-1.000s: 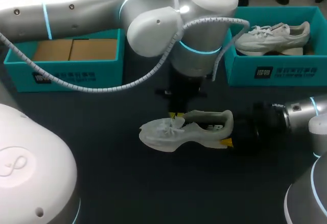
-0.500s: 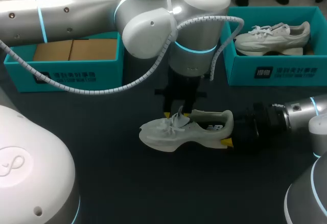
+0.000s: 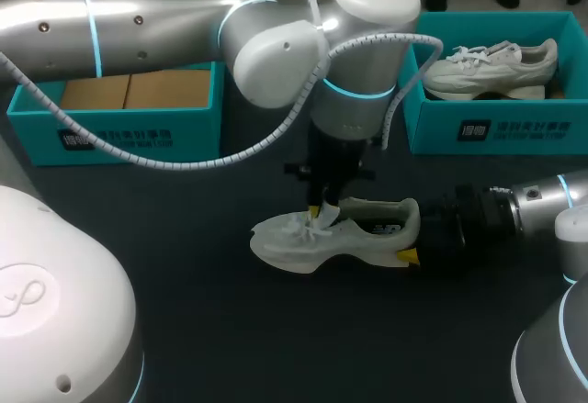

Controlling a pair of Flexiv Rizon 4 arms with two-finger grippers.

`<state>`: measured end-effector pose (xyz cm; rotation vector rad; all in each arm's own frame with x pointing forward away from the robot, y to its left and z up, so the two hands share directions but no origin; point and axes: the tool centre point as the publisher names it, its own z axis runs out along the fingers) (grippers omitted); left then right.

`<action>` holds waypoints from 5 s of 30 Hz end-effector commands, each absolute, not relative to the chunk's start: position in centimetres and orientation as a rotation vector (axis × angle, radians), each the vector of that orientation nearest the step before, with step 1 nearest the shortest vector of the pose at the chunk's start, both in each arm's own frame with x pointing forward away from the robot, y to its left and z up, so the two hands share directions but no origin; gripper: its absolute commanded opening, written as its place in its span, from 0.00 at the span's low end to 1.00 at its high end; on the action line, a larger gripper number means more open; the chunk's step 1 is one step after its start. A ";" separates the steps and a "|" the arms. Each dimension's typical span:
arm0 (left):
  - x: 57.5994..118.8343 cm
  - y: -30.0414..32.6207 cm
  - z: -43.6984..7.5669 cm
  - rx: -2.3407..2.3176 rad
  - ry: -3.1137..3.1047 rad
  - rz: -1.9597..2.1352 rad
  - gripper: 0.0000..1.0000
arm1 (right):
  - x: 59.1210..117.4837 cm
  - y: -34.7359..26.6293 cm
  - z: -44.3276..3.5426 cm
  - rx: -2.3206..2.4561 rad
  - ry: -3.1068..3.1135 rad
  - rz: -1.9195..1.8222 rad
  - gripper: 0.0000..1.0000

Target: Take the shoe out of the shoebox, open the shoe tongue, remove and reinsert the insole, then place the shoe into the shoebox

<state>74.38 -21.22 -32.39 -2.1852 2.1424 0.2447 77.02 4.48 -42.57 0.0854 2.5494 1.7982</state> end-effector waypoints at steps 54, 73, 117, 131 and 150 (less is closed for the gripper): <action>73.2 -15.6 -33.1 -2.351 2.092 0.252 0.07 | 76.9 4.6 -43.0 0.087 2.549 1.796 0.00; 74.2 -18.9 -26.2 -1.661 2.668 -0.046 1.00 | 76.9 4.6 -43.0 0.087 2.549 1.796 0.00; 74.3 -25.0 -23.4 -0.076 3.176 0.030 1.00 | 76.9 4.6 -43.0 0.087 2.549 1.796 0.00; 74.6 -26.7 -25.9 0.005 3.197 0.060 0.00 | 76.9 4.6 -43.0 0.087 2.549 1.796 0.00; 75.0 -26.6 -26.5 -0.019 3.178 0.049 0.00 | 76.9 4.6 -43.0 0.087 2.549 1.796 0.00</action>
